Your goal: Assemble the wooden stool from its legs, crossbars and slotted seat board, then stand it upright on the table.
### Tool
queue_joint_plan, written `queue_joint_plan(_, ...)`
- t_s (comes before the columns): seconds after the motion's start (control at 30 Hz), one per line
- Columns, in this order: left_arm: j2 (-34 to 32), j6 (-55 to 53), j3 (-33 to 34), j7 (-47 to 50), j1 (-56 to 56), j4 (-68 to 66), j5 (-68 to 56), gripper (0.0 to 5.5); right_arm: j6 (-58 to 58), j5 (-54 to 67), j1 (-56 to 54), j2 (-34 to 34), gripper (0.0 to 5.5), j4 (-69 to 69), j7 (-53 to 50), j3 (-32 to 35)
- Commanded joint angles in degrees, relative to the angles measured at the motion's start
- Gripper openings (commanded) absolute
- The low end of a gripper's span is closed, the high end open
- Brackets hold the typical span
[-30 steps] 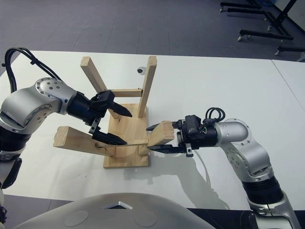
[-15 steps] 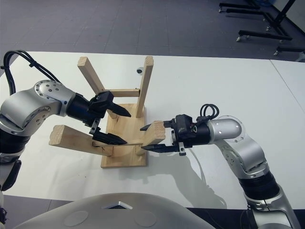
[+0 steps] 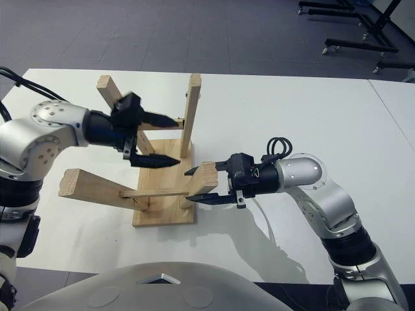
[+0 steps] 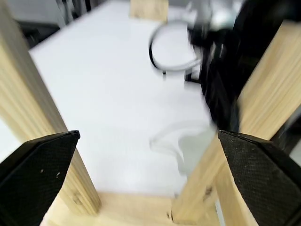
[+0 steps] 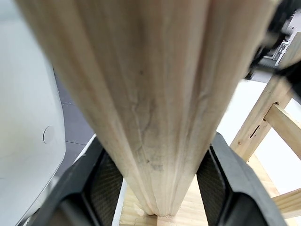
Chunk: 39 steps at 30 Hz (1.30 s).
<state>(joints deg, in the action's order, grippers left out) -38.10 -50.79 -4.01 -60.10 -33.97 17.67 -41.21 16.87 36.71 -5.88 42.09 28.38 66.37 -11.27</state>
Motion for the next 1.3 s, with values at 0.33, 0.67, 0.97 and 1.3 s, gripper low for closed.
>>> queue_joint_plan(0.33, -12.75, 10.93, 33.79, -12.05, 28.75, -3.03, -3.84, 5.40, 1.52, -2.63, 3.24, 2.44, 2.05, -2.31, -0.81, 1.85)
queue_joint_plan(0.67, -9.10, 13.64, 28.68, -9.73, 43.60, 7.28, -4.04, 5.40, 0.38, -2.97, 1.78, 2.93, 2.05, -4.97, 1.30, 2.61)
queue_joint_plan(0.97, -9.22, 10.73, 28.06, -4.89, 39.39, 8.20, -9.28, 5.40, 0.02, -3.67, 1.17, 2.44, 2.05, -5.52, 1.64, 2.05)
queue_joint_plan(1.3, -9.70, 12.81, 20.96, -3.83, 42.29, 10.06, -4.05, 5.40, 1.01, -3.69, -0.82, 2.44, 2.05, -5.27, 1.90, 1.16)
